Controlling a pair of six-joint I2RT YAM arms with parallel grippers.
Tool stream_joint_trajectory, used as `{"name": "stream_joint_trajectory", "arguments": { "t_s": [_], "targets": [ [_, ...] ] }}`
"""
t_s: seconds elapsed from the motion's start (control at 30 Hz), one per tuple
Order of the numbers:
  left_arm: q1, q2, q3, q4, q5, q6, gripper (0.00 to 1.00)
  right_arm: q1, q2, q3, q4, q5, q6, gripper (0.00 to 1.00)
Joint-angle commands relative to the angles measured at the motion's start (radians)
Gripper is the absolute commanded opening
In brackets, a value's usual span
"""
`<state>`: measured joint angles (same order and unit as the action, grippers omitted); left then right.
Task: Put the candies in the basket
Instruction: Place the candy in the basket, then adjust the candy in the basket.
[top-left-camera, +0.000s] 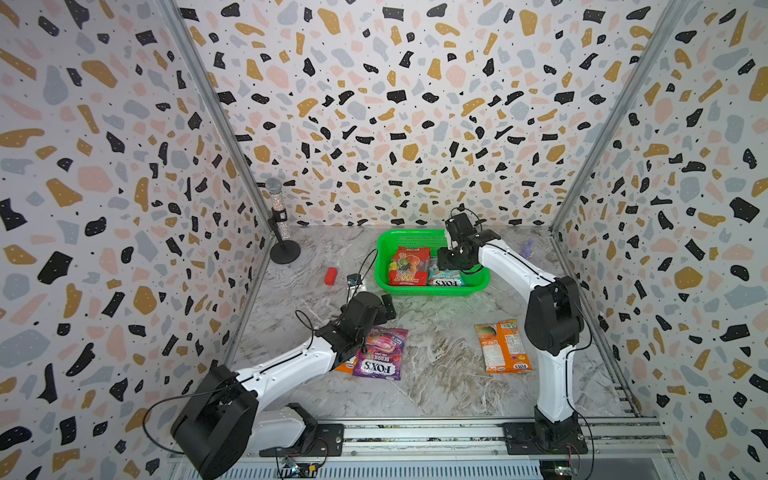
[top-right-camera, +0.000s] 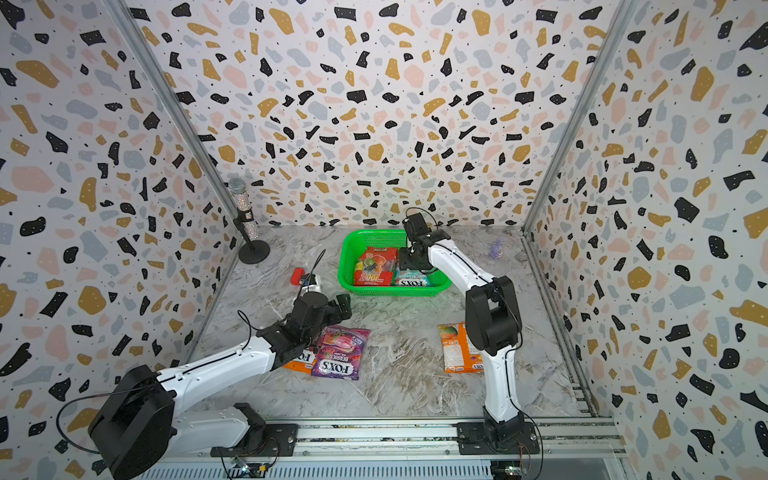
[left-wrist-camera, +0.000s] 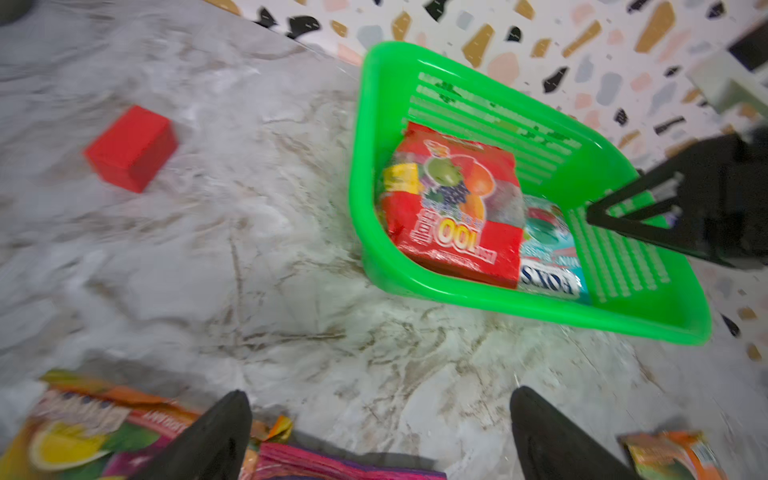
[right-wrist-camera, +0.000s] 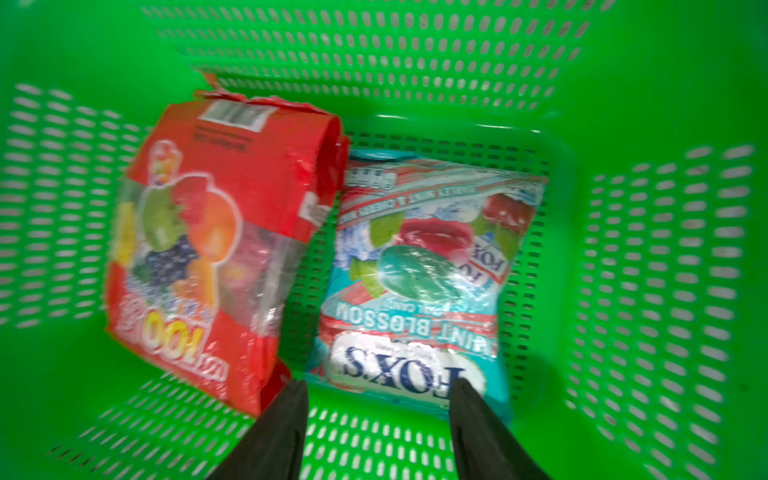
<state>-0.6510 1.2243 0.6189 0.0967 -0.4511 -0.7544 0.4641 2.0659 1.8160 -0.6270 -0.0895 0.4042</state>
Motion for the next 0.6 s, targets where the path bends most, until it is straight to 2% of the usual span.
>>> {"name": "stream_joint_trajectory", "arguments": {
  "t_s": [0.0,0.1,0.17,0.3,0.47,0.57],
  "targets": [
    [0.004,-0.057,-0.047,-0.084,-0.265,-0.146,1.00,0.005,0.019,0.036,0.128,-0.230,0.057,0.60],
    [0.004,-0.108,-0.092,-0.063,-0.305,-0.178,1.00,0.004,0.105,0.088,0.103,-0.275,0.078,0.59],
    [0.005,-0.133,-0.109,-0.052,-0.314,-0.181,1.00,0.005,0.143,0.099,0.062,-0.226,0.086,0.58],
    [0.005,-0.157,-0.126,-0.043,-0.328,-0.184,1.00,0.005,0.198,0.140,-0.063,-0.113,0.072,0.48],
    [0.005,-0.135,-0.117,-0.035,-0.304,-0.179,1.00,0.004,0.185,0.177,-0.114,-0.106,0.044,0.46],
    [0.007,-0.119,-0.092,-0.033,-0.244,-0.112,1.00,0.005,0.134,0.218,-0.166,-0.101,0.012,0.46]
  ]
}}
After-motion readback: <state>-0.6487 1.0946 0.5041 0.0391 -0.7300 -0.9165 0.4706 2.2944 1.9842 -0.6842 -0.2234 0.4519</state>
